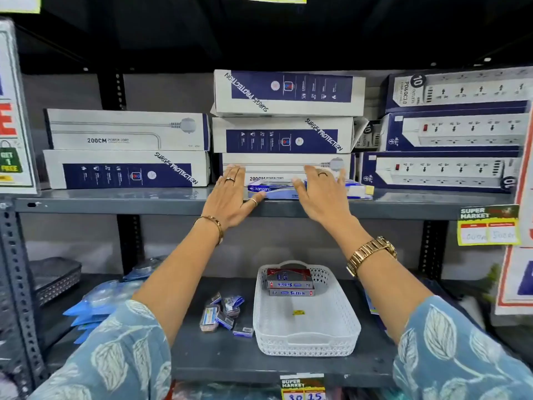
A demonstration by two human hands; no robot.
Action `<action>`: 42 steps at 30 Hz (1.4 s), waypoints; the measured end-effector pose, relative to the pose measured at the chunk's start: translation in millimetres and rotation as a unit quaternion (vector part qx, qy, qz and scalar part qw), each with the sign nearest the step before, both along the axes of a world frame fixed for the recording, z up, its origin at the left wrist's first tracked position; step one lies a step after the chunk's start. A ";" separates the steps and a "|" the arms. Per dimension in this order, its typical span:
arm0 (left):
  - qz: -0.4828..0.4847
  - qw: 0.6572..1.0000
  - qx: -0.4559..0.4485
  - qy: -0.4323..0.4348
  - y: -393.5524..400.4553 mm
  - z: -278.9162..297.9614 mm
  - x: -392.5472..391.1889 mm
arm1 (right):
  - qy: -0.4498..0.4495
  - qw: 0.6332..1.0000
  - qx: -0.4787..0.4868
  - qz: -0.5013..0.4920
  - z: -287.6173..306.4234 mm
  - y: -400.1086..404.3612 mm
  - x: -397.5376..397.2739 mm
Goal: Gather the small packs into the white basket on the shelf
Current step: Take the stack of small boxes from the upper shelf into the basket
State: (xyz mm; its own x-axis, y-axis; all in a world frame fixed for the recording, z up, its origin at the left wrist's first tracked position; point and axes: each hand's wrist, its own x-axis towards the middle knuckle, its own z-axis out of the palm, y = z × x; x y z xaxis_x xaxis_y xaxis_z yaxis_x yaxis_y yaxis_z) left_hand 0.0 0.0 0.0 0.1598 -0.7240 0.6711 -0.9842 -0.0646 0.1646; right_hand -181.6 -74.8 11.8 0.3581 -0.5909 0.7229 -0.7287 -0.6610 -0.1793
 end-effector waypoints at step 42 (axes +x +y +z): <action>-0.197 0.915 -0.180 0.303 106.9 -99.7 -105.2 | -0.496 0.825 0.150 0.228 -86.7 117.8 -60.9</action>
